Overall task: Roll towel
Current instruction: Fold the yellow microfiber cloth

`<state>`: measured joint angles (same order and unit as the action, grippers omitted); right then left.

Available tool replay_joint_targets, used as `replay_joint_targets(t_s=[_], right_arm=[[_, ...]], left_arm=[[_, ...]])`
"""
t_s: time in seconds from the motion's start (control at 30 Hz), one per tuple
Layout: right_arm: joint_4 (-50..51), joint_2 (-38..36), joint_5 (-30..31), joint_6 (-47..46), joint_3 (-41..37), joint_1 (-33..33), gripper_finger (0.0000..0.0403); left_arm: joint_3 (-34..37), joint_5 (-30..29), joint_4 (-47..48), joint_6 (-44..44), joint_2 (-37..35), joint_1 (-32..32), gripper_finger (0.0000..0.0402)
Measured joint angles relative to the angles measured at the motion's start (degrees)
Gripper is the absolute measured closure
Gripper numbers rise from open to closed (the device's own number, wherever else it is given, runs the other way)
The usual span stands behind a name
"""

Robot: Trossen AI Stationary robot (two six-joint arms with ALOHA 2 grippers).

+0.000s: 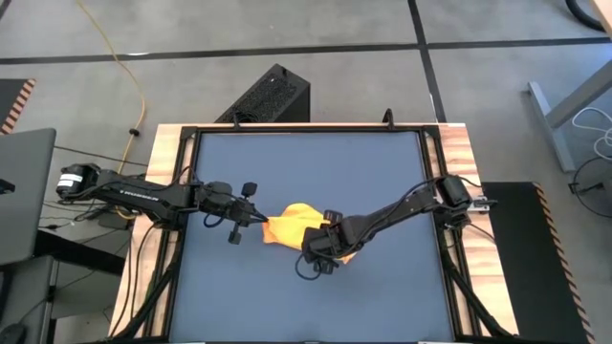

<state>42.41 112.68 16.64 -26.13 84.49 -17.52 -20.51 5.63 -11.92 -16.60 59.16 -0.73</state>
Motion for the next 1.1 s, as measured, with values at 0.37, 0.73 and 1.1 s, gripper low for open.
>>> replay_joint_targets(t_s=[0.37, 0.73, 1.1], right_arm=[[0.14, 0.02, 0.02, 0.8, -0.02, 0.0, 0.0264], [3.17, -0.81, -2.97, 5.15, 2.32, 0.04, 0.0387], [22.12, -11.59, 16.17, 21.5, 20.2, 3.89, 0.0392]], left_arm=[[0.0, 0.0, 0.02, -0.04, 0.0, 0.0, 0.0401], [0.04, 1.26, -2.89, -0.08, -0.07, 0.0, 0.0401], [-9.46, -8.12, -5.41, -7.17, -8.5, -0.37, 0.0401]])
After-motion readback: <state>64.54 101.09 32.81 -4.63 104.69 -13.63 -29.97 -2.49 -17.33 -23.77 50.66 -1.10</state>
